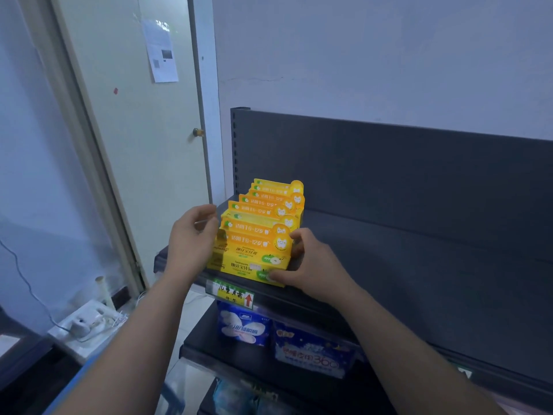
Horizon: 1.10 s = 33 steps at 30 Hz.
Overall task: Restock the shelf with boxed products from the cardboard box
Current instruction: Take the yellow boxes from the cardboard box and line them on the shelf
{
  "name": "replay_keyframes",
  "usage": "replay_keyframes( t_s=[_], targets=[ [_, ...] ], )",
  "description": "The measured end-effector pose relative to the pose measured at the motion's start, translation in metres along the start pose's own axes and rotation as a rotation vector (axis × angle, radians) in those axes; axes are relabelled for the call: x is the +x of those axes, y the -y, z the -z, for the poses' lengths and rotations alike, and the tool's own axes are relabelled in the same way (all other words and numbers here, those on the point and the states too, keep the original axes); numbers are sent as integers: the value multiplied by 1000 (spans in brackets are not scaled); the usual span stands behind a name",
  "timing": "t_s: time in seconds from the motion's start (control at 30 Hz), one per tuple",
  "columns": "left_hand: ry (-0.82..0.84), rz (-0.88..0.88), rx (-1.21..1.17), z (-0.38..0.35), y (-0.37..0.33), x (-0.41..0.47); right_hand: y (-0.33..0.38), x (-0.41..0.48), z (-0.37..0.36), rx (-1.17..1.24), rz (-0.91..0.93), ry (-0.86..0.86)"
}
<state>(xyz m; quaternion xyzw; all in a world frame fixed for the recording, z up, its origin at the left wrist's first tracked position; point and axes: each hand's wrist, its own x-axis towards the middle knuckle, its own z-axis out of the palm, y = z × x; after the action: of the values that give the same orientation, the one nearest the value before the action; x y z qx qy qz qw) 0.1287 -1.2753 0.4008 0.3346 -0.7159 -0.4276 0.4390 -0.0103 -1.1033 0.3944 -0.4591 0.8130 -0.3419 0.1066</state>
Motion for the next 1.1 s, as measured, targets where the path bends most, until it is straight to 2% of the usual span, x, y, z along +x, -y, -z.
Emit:
replay_keyframes(
  t_s=[0.27, 0.5, 0.77, 1.1],
  targets=[
    [142, -264, 27, -50, -40, -15, -41, -49, 52, -250, -12, -247],
    [414, -491, -2, -149, -87, -77, -93, -132, 104, -422, -196, -403],
    [772, -576, -133, -273, -155, -217, -163, -282, 181, -449, -479, -588],
    [1199, -680, -349, -402, -237, -461, -237, -538, 249, -478, -881, -777]
  ],
)
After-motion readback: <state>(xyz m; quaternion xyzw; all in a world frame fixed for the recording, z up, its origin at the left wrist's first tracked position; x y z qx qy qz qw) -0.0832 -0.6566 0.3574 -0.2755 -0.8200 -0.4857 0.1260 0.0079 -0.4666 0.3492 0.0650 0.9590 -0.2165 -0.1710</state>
